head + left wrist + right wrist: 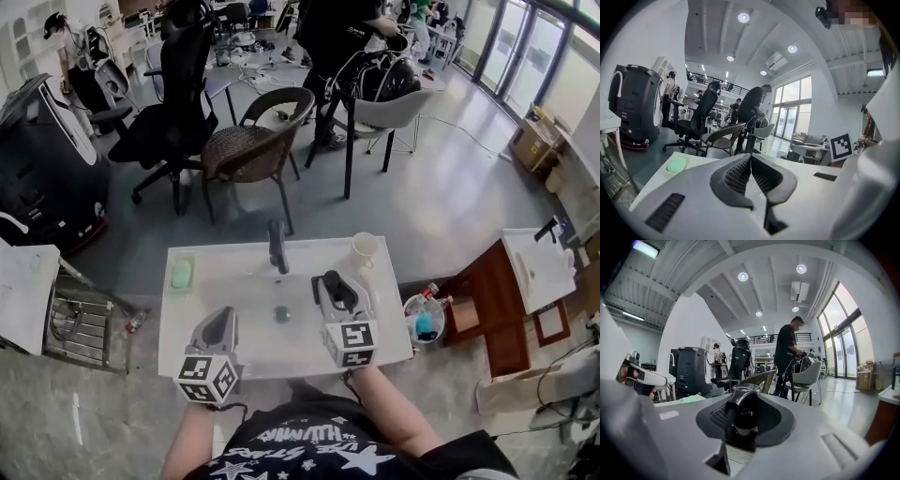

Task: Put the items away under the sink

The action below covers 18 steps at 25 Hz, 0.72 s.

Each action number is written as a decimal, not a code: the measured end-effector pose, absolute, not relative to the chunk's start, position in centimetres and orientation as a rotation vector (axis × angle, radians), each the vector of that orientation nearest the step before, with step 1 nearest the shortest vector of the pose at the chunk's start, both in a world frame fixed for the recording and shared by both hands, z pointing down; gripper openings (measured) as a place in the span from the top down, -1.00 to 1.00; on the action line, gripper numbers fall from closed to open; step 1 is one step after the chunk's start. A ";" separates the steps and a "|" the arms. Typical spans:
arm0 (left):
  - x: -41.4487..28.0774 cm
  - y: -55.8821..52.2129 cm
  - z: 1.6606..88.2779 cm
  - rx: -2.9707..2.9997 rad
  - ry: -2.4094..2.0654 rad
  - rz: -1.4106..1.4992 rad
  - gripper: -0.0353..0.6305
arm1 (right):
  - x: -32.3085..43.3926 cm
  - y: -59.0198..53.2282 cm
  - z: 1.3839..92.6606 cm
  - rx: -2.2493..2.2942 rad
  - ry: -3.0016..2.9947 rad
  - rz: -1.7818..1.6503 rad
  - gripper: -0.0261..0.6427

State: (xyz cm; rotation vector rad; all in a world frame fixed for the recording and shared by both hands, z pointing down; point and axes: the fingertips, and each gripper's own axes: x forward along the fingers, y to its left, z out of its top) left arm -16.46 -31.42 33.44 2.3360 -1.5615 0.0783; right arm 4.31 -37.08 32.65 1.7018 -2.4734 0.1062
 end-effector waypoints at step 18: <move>-13.8 -20.7 35.5 2.512 -1.389 0.163 0.87 | 5.6 -20.6 34.2 1.848 -2.342 0.141 0.63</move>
